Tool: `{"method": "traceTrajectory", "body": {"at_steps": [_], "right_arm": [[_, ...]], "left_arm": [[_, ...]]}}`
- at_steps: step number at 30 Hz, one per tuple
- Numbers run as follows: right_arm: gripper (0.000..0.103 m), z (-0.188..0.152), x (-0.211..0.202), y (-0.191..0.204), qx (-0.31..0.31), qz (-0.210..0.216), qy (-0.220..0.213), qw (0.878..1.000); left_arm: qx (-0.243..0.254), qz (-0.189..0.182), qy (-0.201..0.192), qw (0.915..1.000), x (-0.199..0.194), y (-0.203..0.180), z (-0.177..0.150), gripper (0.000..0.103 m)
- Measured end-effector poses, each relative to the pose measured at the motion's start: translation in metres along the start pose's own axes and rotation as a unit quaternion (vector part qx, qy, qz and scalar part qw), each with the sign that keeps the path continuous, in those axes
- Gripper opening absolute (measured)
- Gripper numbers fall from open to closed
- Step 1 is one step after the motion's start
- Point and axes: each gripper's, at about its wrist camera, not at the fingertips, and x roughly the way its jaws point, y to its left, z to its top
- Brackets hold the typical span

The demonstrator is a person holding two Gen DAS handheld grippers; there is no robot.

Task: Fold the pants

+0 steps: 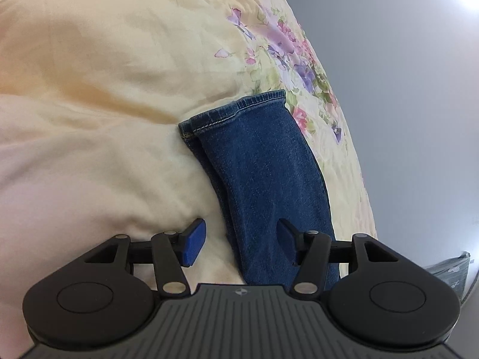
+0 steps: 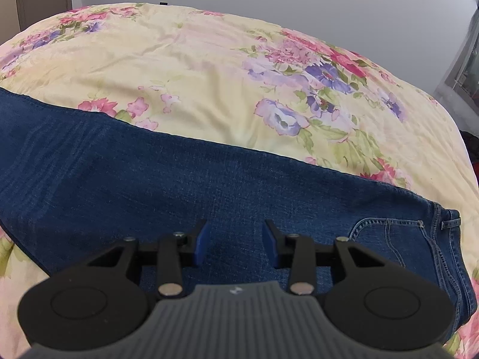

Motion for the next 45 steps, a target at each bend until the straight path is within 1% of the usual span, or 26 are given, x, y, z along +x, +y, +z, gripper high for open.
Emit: {"method": "traceTrajectory", "body": {"at_steps": [1,2,3,4,9,12,16,21,24,26,29,31,32,34,36,37,38,39,40,41,42,45], "right_arm": [[0.035,0.001,0.001,0.001,-0.001,0.002,0.000,1.000],[0.035,0.002,0.001,0.003,-0.001,0.004,0.000,1.000],[0.035,0.004,0.002,0.005,-0.002,0.008,-0.001,1.000],[0.035,0.006,0.003,0.007,-0.003,0.012,-0.002,1.000],[0.035,0.019,0.015,0.020,0.002,0.023,0.001,1.000],[0.035,0.025,0.031,0.027,0.007,0.029,0.012,0.999],[0.034,0.027,0.064,0.031,0.021,0.017,0.046,0.999],[0.036,0.036,0.084,0.033,0.034,0.007,0.046,0.998],[0.036,0.042,0.088,0.031,0.043,0.008,0.048,0.998],[0.034,0.047,0.086,0.026,0.051,0.014,0.050,0.997],[0.034,0.053,0.072,0.013,0.064,0.016,0.037,0.997],[0.032,0.056,0.060,0.000,0.077,0.018,0.030,0.996],[0.029,0.056,0.055,-0.006,0.084,0.018,0.029,0.996],[0.027,0.055,0.047,-0.017,0.100,0.019,0.026,0.994],[0.024,0.053,0.044,-0.020,0.110,0.025,0.026,0.993],[0.019,0.052,0.044,-0.019,0.115,0.031,0.028,0.993],[0.017,0.051,0.045,-0.016,0.120,0.039,0.029,0.992],[0.017,0.050,0.046,-0.011,0.123,0.049,0.029,0.991],[0.017,0.049,0.047,-0.004,0.119,0.059,0.028,0.991],[0.017,0.050,0.048,0.005,0.112,0.066,0.027,0.991],[0.017,0.050,0.050,0.016,0.100,0.074,0.027,0.992],[0.017,0.052,0.053,0.043,0.074,0.098,0.026,0.992]], "left_arm": [[0.008,0.004,-0.002,1.0000,0.002,-0.003,0.002,0.059],[0.018,0.012,-0.004,0.9998,0.005,-0.006,0.004,0.053],[0.026,0.017,-0.004,0.9995,0.009,-0.009,0.006,0.051],[0.030,0.020,-0.005,0.9993,0.012,-0.011,0.008,0.050],[0.038,0.030,-0.012,0.9987,0.020,-0.014,0.016,0.040],[0.043,0.033,-0.013,0.9985,0.022,-0.012,0.018,0.037],[0.035,0.020,-0.007,0.9992,0.026,-0.005,0.026,0.033],[0.033,0.010,-0.004,0.9994,0.030,-0.003,0.035,0.032],[0.022,0.005,-0.012,0.9997,0.031,-0.001,0.034,0.032],[0.024,0.008,-0.020,0.9995,0.030,-0.003,0.032,0.032],[0.050,0.029,-0.037,0.9977,0.024,-0.012,0.026,0.025],[0.055,0.037,-0.044,0.9968,0.022,-0.015,0.023,0.024],[0.048,0.036,-0.046,0.9972,0.021,-0.014,0.023,0.024],[0.031,0.029,-0.044,0.9982,0.021,-0.010,0.024,0.025],[0.009,0.017,-0.034,0.9992,0.020,-0.004,0.025,0.030],[-0.001,0.010,-0.032,0.9994,0.017,-0.001,0.025,0.032],[-0.009,0.004,-0.031,0.9995,0.014,0.001,0.024,0.038],[-0.013,-0.001,-0.030,0.9995,0.010,0.002,0.023,0.043],[-0.013,-0.005,-0.029,0.9995,0.005,0.003,0.022,0.047],[-0.011,-0.008,-0.026,0.9996,0.001,0.003,0.021,0.054],[-0.011,-0.010,-0.024,0.9996,-0.004,0.003,0.021,0.058],[-0.017,-0.010,-0.019,0.9996,-0.013,0.006,0.021,0.061]]}}
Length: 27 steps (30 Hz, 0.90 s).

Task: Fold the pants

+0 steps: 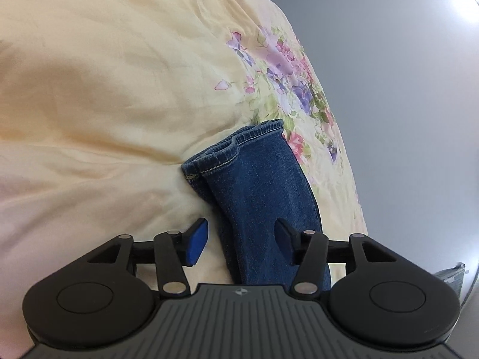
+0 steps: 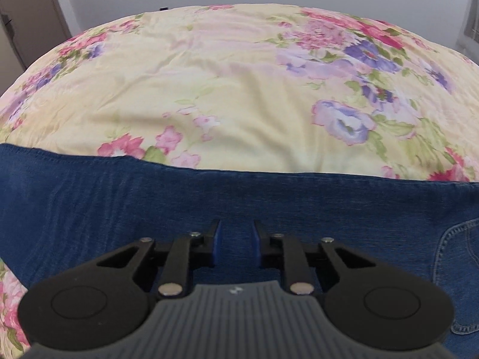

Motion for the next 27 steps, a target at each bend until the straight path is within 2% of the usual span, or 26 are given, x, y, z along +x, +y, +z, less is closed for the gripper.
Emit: {"method": "traceTrajectory", "body": {"at_steps": [3,7,11,13,17,19,22,27], "right_arm": [[0.017,-0.002,0.004,0.019,-0.013,0.015,0.001,1.000],[0.017,-0.004,0.005,0.035,-0.030,0.024,0.002,0.999],[0.017,0.000,0.005,0.042,-0.033,0.027,-0.005,0.999],[0.016,0.008,0.008,0.043,-0.028,0.026,-0.011,0.999],[0.005,0.026,0.028,0.045,-0.009,0.024,-0.009,1.000],[0.001,0.033,0.045,0.045,0.002,0.016,-0.001,1.000],[0.000,0.038,0.063,0.044,0.019,0.007,0.006,1.000],[0.000,0.033,0.061,0.048,0.021,0.004,0.015,1.000]], "left_arm": [[-0.003,-0.003,0.005,1.0000,0.002,0.004,0.001,0.061],[0.007,0.005,-0.009,0.9999,0.018,0.003,-0.002,0.061],[0.055,0.037,-0.034,0.9972,0.032,-0.014,-0.005,0.049],[0.075,0.060,-0.045,0.9943,0.036,-0.022,-0.005,0.039],[0.085,0.073,-0.054,0.9922,0.040,-0.022,-0.005,0.024],[0.094,0.075,-0.056,0.9911,0.042,-0.022,-0.005,0.022],[0.106,0.078,-0.056,0.9898,0.044,-0.024,-0.006,0.018],[0.112,0.082,-0.055,0.9888,0.044,-0.026,-0.006,0.016]]}}
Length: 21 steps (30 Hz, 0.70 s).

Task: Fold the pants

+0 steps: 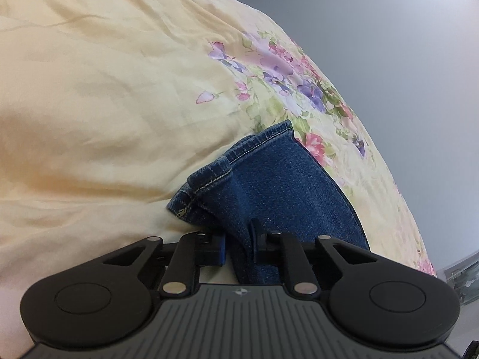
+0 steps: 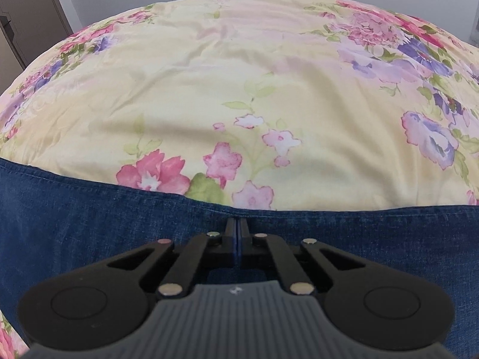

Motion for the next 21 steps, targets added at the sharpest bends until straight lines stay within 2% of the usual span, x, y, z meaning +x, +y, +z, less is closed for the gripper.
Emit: {"method": "traceTrajectory", "body": {"at_steps": [9,14,18,21], "right_arm": [[0.000,-0.073,-0.059,0.019,-0.051,0.029,0.046,0.997],[0.000,-0.102,-0.057,0.019,-0.056,0.029,0.059,0.996],[0.000,-0.101,-0.052,0.022,-0.051,0.018,0.068,0.996],[0.000,-0.099,-0.064,0.019,-0.047,0.030,0.062,0.996]], "left_arm": [[0.008,0.003,-0.003,1.0000,-0.005,-0.007,0.001,0.013],[0.027,0.005,-0.016,0.9995,-0.019,-0.025,0.002,0.010],[0.082,-0.006,-0.040,0.9958,-0.045,-0.064,0.002,0.008],[0.158,-0.015,-0.059,0.9856,-0.066,-0.107,-0.008,0.007]]}}
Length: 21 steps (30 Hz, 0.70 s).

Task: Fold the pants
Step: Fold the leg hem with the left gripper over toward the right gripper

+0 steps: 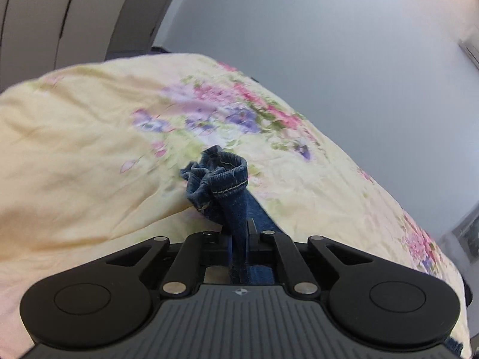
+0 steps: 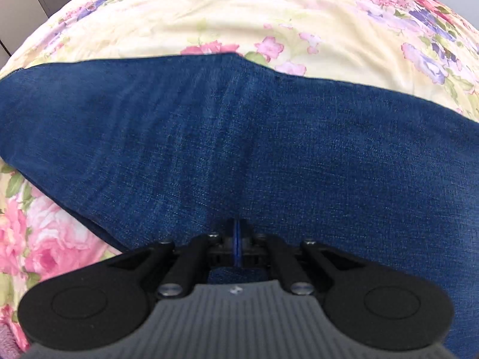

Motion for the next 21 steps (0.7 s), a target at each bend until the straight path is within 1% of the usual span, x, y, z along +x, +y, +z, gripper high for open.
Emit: {"method": "traceTrajectory", "body": {"at_steps": [2,4,5,6,8,10,11,14,16,18,19,20,21], "right_arm": [[0.000,-0.003,-0.013,-0.007,0.013,0.010,-0.009,1.000],[0.000,-0.007,-0.026,-0.015,0.018,0.012,-0.020,1.000],[0.000,-0.011,-0.033,-0.019,0.019,0.012,-0.026,0.999],[0.000,-0.014,-0.040,-0.024,0.023,0.013,-0.031,0.999],[0.000,-0.021,-0.054,-0.035,0.034,0.016,-0.040,0.998],[0.000,-0.027,-0.066,-0.045,0.042,0.018,-0.049,0.998],[0.000,-0.031,-0.070,-0.050,0.045,0.018,-0.052,0.997],[0.000,-0.041,-0.077,-0.066,0.060,0.023,-0.054,0.996],[0.000,-0.050,-0.080,-0.075,0.069,0.028,-0.052,0.996],[0.000,-0.058,-0.082,-0.081,0.077,0.033,-0.049,0.995],[0.000,-0.061,-0.082,-0.084,0.081,0.036,-0.048,0.995],[0.000,-0.064,-0.081,-0.086,0.084,0.039,-0.045,0.995],[0.000,-0.068,-0.082,-0.090,0.086,0.042,-0.043,0.994]], "left_arm": [[0.054,-0.009,-0.011,0.9984,-0.010,-0.034,-0.001,0.007],[0.116,-0.017,-0.021,0.9929,-0.019,-0.074,-0.008,0.007],[0.152,-0.019,-0.027,0.9878,-0.023,-0.095,-0.014,0.007],[0.191,-0.022,-0.032,0.9809,-0.026,-0.115,-0.022,0.007],[0.260,-0.029,-0.034,0.9646,-0.028,-0.154,-0.043,0.007],[0.327,-0.036,-0.029,0.9437,-0.025,-0.190,-0.070,0.007],[0.354,-0.040,-0.024,0.9342,-0.023,-0.204,-0.083,0.007],[0.442,-0.044,0.006,0.8958,-0.009,-0.241,-0.138,0.007],[0.496,-0.044,0.043,0.8659,0.004,-0.255,-0.179,0.007],[0.549,-0.041,0.079,0.8312,0.016,-0.260,-0.219,0.007],[0.568,-0.038,0.096,0.8164,0.019,-0.258,-0.234,0.008],[0.579,-0.035,0.113,0.8067,0.023,-0.256,-0.246,0.008],[0.580,-0.035,0.129,0.8036,0.026,-0.253,-0.251,0.009]]}}
